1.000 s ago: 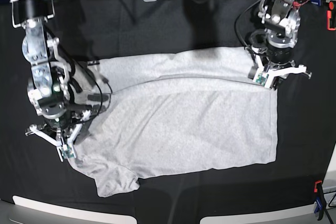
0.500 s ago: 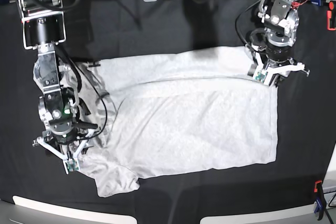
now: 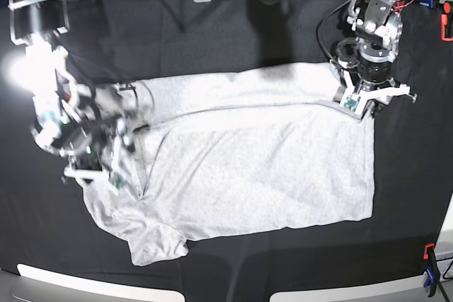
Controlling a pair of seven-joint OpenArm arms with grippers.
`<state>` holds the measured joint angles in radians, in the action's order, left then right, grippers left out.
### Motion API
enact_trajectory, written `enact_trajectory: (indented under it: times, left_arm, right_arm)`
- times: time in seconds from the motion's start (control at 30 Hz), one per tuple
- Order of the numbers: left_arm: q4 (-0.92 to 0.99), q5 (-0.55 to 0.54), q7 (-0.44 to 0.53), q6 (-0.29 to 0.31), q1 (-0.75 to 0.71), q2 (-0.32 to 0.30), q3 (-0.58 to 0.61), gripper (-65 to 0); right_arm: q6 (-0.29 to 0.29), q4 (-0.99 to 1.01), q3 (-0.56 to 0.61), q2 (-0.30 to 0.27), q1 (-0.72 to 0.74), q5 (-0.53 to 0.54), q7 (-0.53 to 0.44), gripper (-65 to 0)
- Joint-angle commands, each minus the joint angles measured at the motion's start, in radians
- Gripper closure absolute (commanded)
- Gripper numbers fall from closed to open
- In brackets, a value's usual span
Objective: Layout the t-shirt on the table in an organized manner, then fold the t-shirt properly
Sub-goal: 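Grasp the sleeve fabric with the right gripper and pull it inward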
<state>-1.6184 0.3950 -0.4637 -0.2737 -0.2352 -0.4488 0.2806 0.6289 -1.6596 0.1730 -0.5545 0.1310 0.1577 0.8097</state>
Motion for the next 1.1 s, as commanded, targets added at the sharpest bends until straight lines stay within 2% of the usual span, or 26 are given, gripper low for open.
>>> enact_trajectory:
  times: [0.0, 0.1, 0.2, 0.33, 0.47, 0.67, 0.8, 0.87, 1.07]
  left_arm:
    - [-0.014, 0.014, 0.023, -0.03, 0.012, -0.011, -0.005, -22.9]
    - [-0.014, 0.014, -0.015, -0.023, 0.023, -0.012, -0.005, -30.0]
    - [-0.014, 0.014, -0.09, -0.004, 0.056, -0.013, -0.005, -30.7]
    - [-0.014, 0.014, -0.189, 0.055, 0.108, -0.021, -0.005, -30.7]
    - [-0.013, 0.008, -0.243, 0.08, 0.156, -0.022, -0.005, -30.7]
    - [-0.014, -0.041, -0.296, 0.08, 0.188, -0.023, -0.005, -30.7]
    - [-0.014, -0.042, -0.309, 0.08, 0.185, -0.023, -0.005, -30.7]
    - [-0.014, -0.042, -0.314, 0.08, 0.185, -0.023, -0.005, -30.7]
    - [-0.014, -0.042, -0.322, 0.079, 0.185, -0.023, -0.005, -30.7]
  right_arm:
    - [0.024, -0.046, -0.008, -0.029, -0.005, 0.023, -0.018, -34.2]
    - [0.038, -0.101, -0.008, -0.068, -0.058, 0.037, -0.016, -34.2]
    - [0.038, -0.1, -0.008, -0.074, -0.077, 0.034, -0.015, -34.2]
    - [0.038, -0.1, 0.003, -0.074, -0.078, 0.033, -0.017, -34.2]
    - [0.053, -0.099, 0.05, -0.075, -0.079, 0.028, -0.017, -34.2]
    - [0.047, -0.096, 0.244, -0.077, -0.046, -0.088, -0.051, -34.2]
    - [-0.047, -0.076, 0.393, -0.077, 0.024, -0.19, -0.054, -34.2]
    - [-0.077, -0.053, 0.453, -0.077, 0.069, -0.225, -0.054, -34.2]
    - [-0.068, 0.097, 0.568, -0.068, 0.208, -0.237, -0.051, -34.2]
